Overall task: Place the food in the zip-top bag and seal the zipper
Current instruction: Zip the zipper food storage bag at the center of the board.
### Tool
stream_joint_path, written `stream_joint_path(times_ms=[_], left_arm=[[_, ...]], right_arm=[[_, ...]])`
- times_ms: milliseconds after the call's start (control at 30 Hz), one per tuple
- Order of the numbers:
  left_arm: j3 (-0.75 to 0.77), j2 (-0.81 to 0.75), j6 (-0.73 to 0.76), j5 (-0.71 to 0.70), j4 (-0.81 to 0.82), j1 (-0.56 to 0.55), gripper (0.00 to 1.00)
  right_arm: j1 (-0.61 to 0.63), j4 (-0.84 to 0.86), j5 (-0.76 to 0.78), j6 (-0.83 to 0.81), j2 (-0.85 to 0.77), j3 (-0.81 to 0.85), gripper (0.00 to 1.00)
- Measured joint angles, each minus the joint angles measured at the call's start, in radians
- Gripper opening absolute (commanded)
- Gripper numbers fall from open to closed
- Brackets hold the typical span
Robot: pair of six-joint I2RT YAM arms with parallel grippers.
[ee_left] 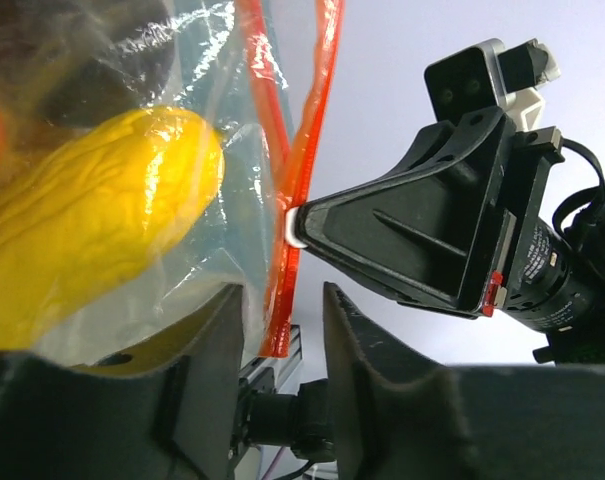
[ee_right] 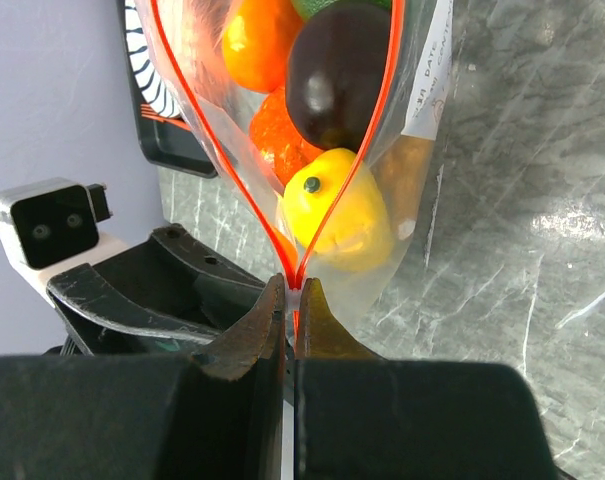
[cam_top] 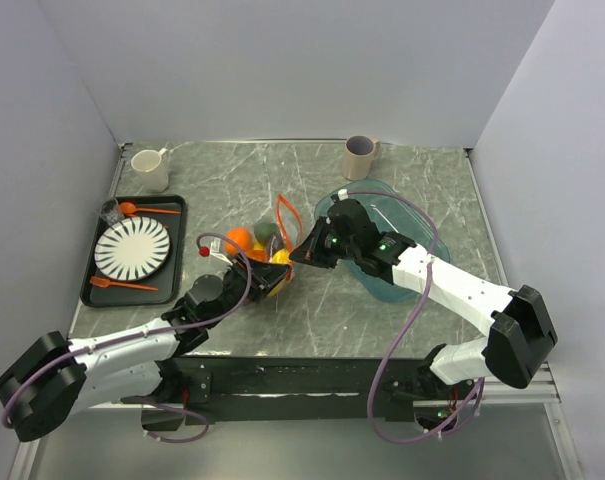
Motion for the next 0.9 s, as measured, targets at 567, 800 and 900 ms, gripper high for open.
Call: stream_joint_path(times_ms=[567,800,900], left_arm=[[0.029,-0.031,0.038,0.041,-0.083,0.006,0.01],[-0.006,-0.168,0.037,0.045,-0.179,0.007,0.01],[-0.035,-0.221,0.031,0.046,-0.210,0.006,0.01]], right_arm=[[0.002,-0.020,0.003,-0.007,0.002,0.016,0.00],[-0.006,-0.026,-0.018,-0.008,0.011,0.042,0.00],[-0.019,-0.029,-0.034,-0.011,0.024,0.050,0.00]])
